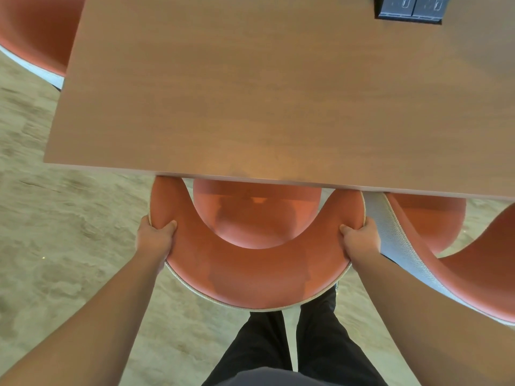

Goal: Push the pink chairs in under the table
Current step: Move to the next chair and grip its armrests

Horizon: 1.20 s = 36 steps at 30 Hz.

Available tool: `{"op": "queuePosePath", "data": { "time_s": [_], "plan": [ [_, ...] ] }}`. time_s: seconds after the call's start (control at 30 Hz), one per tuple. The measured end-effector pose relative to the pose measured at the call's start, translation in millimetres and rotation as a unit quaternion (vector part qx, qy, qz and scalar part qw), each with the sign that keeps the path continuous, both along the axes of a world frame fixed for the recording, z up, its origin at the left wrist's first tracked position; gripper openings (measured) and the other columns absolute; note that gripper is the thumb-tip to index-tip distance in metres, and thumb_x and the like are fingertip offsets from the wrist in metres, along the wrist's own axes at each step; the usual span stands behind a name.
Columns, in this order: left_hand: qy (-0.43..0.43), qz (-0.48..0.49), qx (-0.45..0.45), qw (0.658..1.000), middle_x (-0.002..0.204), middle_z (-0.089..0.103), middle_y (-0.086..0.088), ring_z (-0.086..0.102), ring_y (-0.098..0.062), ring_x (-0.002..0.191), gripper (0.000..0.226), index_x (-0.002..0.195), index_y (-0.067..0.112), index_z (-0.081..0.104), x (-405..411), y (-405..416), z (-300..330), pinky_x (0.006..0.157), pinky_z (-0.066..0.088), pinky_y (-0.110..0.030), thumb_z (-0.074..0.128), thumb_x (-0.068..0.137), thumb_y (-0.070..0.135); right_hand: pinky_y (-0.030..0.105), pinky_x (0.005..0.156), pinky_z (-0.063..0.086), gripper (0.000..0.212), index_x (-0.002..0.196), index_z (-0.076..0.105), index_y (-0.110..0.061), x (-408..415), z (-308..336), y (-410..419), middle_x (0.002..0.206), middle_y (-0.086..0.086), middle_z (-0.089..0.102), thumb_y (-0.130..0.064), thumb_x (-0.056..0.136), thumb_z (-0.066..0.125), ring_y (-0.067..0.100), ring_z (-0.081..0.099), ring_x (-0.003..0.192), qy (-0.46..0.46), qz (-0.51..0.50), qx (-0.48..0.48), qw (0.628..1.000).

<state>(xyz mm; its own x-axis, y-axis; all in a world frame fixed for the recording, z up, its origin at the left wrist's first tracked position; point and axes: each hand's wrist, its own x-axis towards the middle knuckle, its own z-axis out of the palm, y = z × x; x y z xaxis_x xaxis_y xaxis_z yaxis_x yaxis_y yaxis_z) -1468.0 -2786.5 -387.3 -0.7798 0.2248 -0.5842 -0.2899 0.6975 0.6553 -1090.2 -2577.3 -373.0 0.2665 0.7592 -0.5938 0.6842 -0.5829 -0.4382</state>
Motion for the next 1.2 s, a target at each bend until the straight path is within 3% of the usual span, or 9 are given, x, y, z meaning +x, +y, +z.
{"op": "queuePosePath", "data": {
  "time_s": [0.2, 0.37, 0.67, 0.83, 0.93, 1.07, 1.2],
  "plan": [
    [-0.003, -0.01, -0.009, 1.0, 0.093, 0.06, 0.006, 0.061, -0.026, 0.089, 0.03, 0.112, 0.021, 0.051, 4.9, 1.8, 0.2, 0.08, 0.048, -0.038, 0.072, 0.09, 0.019, 0.053, 0.088, 0.055, 0.037, 0.123, 0.055, -0.017, 6.5, -1.8, 1.6, 0.107, 0.009, 0.068, -0.024, 0.089, 0.068, 0.037, 0.065, 0.094, 0.006, -0.012, 0.005, 1.0],
    [0.002, -0.014, -0.015, 1.0, 0.103, 0.061, -0.002, 0.061, -0.028, 0.092, 0.031, 0.114, 0.021, 0.051, 4.2, 1.7, -2.5, 0.081, 0.049, -0.04, 0.072, 0.091, 0.02, 0.049, 0.082, 0.055, 0.03, 0.114, 0.053, -0.022, 8.3, -5.9, 3.0, 0.099, 0.004, 0.065, -0.023, 0.089, 0.068, 0.035, 0.064, 0.091, 0.014, -0.011, 0.011, 1.0],
    [0.014, -0.026, -0.047, 0.998, 0.106, 0.062, -0.004, 0.062, -0.032, 0.094, 0.037, 0.114, 0.02, 0.05, 0.3, 6.2, -3.2, 0.082, 0.052, -0.043, 0.075, 0.088, 0.03, 0.05, 0.086, 0.054, 0.05, 0.128, 0.048, -0.013, 3.4, -4.6, 8.0, 0.106, 0.01, 0.064, -0.035, 0.089, 0.071, 0.039, 0.063, 0.096, -0.007, 0.0, -0.008, 1.0],
    [0.007, -0.047, -0.07, 0.996, 0.114, 0.059, -0.008, 0.059, -0.032, 0.1, 0.062, 0.133, 0.007, 0.048, -1.8, 7.8, 2.2, 0.087, 0.05, -0.044, 0.08, 0.085, 0.032, 0.057, 0.093, 0.053, 0.065, 0.136, 0.04, -0.011, 0.4, 4.1, 8.7, 0.11, 0.009, 0.057, -0.04, 0.088, 0.072, 0.037, 0.06, 0.099, 0.008, -0.009, -0.04, 0.999],
    [0.002, -0.055, -0.08, 0.995, 0.129, 0.059, -0.02, 0.059, -0.041, 0.116, 0.066, 0.14, -0.001, 0.042, 2.1, 13.0, 12.6, 0.093, 0.05, -0.047, 0.076, 0.089, 0.023, 0.055, 0.095, 0.052, 0.06, 0.139, 0.04, -0.008, -3.7, 15.3, 2.9, 0.114, 0.011, 0.058, -0.026, 0.088, 0.066, 0.035, 0.059, 0.101, 0.044, -0.03, -0.043, 0.998],
    [0.01, -0.061, -0.1, 0.993, 0.129, 0.06, -0.022, 0.059, -0.042, 0.115, 0.056, 0.138, 0.0, 0.044, 22.9, 13.4, 36.7, 0.085, 0.045, -0.041, 0.065, 0.087, 0.012, 0.044, 0.077, 0.054, 0.057, 0.137, 0.044, -0.012, -2.0, 40.3, -23.0, 0.109, 0.01, 0.06, -0.015, 0.08, 0.054, 0.031, 0.061, 0.097, 0.095, -0.05, -0.035, 0.994],
    [0.03, -0.097, -0.087, 0.991, 0.122, 0.057, -0.014, 0.056, -0.04, 0.122, 0.053, 0.141, 0.002, 0.048, 51.1, 10.8, 68.5, 0.087, 0.041, -0.037, 0.06, 0.09, 0.012, 0.027, 0.039, 0.05, 0.06, 0.145, 0.046, -0.018, 10.2, 69.4, -39.9, 0.125, 0.008, 0.059, -0.013, 0.085, 0.05, 0.027, 0.063, 0.093, 0.139, -0.062, -0.045, 0.987]
  ]
}}
